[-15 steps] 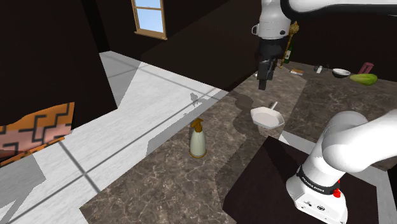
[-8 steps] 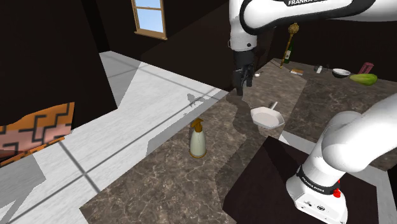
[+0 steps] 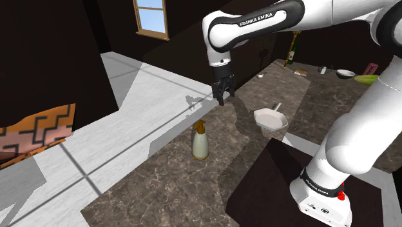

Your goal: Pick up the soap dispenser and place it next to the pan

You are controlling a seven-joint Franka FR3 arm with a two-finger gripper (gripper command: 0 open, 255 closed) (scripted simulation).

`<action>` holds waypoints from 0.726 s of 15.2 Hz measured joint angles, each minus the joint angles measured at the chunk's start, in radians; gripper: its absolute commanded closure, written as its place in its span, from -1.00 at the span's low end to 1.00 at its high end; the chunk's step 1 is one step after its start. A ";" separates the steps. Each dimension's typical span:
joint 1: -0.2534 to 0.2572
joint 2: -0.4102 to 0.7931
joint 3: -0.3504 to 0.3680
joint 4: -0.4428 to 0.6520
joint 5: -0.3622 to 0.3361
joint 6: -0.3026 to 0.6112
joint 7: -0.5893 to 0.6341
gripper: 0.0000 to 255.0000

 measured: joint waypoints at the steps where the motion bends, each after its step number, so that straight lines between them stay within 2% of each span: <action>1: 0.000 0.050 0.001 0.032 0.000 0.004 0.007 -1.00; 6: 0.002 0.273 0.002 0.186 0.001 0.001 0.035 -1.00; 11: 0.011 0.507 0.001 0.385 0.004 -0.035 0.064 -1.00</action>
